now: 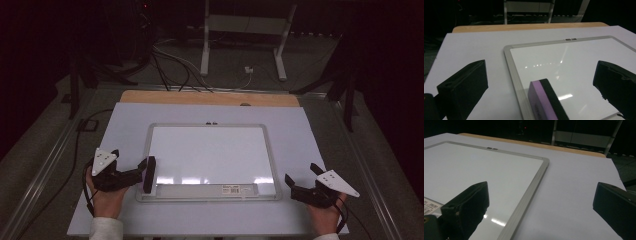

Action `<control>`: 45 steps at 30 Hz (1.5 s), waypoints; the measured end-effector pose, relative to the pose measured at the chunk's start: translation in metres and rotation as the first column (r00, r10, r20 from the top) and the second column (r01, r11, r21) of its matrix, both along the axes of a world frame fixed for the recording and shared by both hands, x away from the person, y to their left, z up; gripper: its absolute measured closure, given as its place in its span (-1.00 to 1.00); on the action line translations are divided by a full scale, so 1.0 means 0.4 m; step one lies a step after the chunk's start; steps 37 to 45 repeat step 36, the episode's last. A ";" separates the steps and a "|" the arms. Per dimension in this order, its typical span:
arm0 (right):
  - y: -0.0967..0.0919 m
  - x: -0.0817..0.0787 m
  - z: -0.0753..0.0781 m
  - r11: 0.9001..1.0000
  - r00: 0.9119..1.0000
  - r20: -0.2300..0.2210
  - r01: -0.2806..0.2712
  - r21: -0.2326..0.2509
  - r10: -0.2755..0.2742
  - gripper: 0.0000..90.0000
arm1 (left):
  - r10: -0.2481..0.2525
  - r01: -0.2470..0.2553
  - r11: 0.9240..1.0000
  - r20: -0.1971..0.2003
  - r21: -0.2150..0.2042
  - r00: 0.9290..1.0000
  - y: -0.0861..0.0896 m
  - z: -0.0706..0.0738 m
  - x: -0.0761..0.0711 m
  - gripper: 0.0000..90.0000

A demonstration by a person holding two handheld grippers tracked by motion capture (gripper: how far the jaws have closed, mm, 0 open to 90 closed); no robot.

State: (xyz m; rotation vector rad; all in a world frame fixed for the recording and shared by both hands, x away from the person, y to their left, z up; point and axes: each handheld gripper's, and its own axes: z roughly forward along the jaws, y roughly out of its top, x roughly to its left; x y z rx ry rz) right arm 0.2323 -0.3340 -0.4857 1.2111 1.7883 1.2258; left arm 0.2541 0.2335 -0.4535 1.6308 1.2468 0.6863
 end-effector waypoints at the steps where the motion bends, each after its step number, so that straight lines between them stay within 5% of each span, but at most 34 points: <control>1: 0.000 0.000 0.000 1.000 1.000 0.000 0.000 0.001 0.000 -0.98 | -0.004 0.004 1.000 0.006 -0.003 1.000 0.004 -0.003 0.002 -0.99; 15: 0.002 -0.001 0.000 1.000 1.000 0.003 -0.015 0.006 0.015 -0.98 | -0.101 0.096 0.992 0.065 0.082 0.993 0.045 -0.031 -0.003 -0.99; 30: -0.005 -0.002 0.004 0.999 1.000 0.011 -0.029 0.027 0.029 -0.98 | -0.023 0.018 0.999 0.145 0.040 0.989 0.080 -0.047 -0.036 -0.99; 45: -0.001 0.000 0.001 0.999 0.999 0.009 -0.037 0.028 0.037 -0.98 | -0.009 0.003 0.999 0.144 0.046 0.990 0.083 -0.050 -0.038 -0.99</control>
